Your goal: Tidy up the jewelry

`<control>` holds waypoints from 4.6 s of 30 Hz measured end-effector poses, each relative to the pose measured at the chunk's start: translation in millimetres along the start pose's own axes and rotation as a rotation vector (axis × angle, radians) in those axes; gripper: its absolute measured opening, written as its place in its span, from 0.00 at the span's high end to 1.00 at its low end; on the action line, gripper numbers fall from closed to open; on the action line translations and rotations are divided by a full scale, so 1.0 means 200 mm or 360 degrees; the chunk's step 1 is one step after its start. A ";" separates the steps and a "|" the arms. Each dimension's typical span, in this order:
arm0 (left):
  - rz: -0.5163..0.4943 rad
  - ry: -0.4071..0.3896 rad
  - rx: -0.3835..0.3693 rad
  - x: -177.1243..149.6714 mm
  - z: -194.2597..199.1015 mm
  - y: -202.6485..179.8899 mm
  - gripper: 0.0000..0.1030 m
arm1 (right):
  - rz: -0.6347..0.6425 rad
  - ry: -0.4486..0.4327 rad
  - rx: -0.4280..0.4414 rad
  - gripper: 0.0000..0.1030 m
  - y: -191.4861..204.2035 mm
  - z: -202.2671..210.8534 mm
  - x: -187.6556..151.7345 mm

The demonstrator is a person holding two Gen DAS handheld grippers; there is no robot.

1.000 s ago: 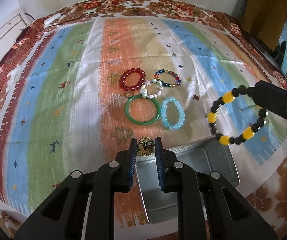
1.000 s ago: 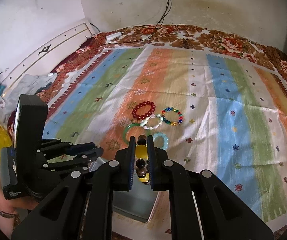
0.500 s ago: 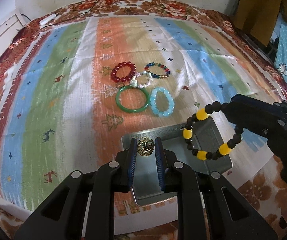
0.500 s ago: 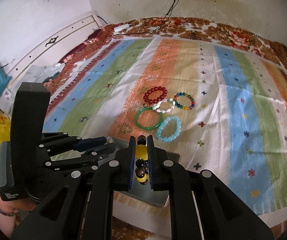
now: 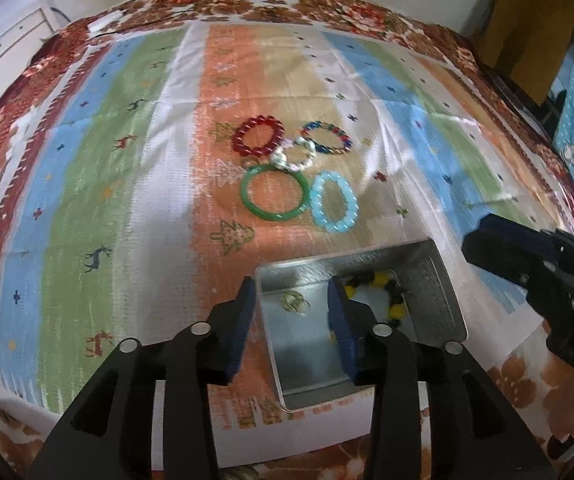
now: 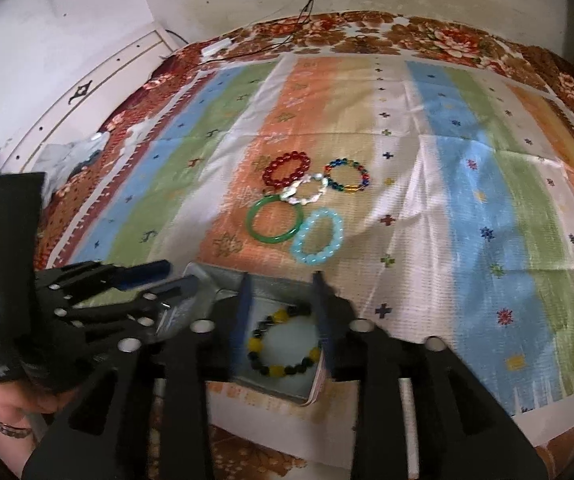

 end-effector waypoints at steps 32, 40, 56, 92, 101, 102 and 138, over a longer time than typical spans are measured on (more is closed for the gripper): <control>0.0107 -0.0021 0.0246 0.30 -0.12 0.27 0.47 | -0.0006 0.0055 -0.0116 0.45 -0.16 -0.31 0.21; 0.0103 -0.0014 0.0240 0.37 -0.17 0.28 0.46 | 0.0000 0.0089 -0.0110 0.45 -0.17 -0.37 0.26; 0.0111 0.0037 0.0238 0.47 -0.31 0.32 0.46 | -0.0046 0.0188 -0.0023 0.45 -0.18 -0.54 0.34; 0.0106 0.0253 0.0104 0.58 -0.69 0.38 0.63 | -0.0025 0.0458 0.0122 0.50 -0.15 -0.94 0.47; 0.0097 0.0278 0.0068 0.60 -0.74 0.39 0.63 | -0.0061 0.0526 0.0168 0.64 -0.15 -1.03 0.48; 0.0089 0.0280 0.0070 0.59 -0.74 0.39 0.63 | -0.0056 0.0531 0.0163 0.64 -0.15 -1.04 0.48; 0.0030 0.0283 0.0156 0.59 -0.68 0.36 0.94 | 0.0057 0.0457 -0.0003 0.90 -0.17 -0.93 0.46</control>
Point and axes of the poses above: each gripper's, at about its wrist camera, not at the fingertips, and z roughly against the way its jaws point, y to its left, x to its top, the point moved 4 cm from there along -z, roughly the way its jaws point, and after that the axes turned 6 degrees about -x, right-handed, at the moved point
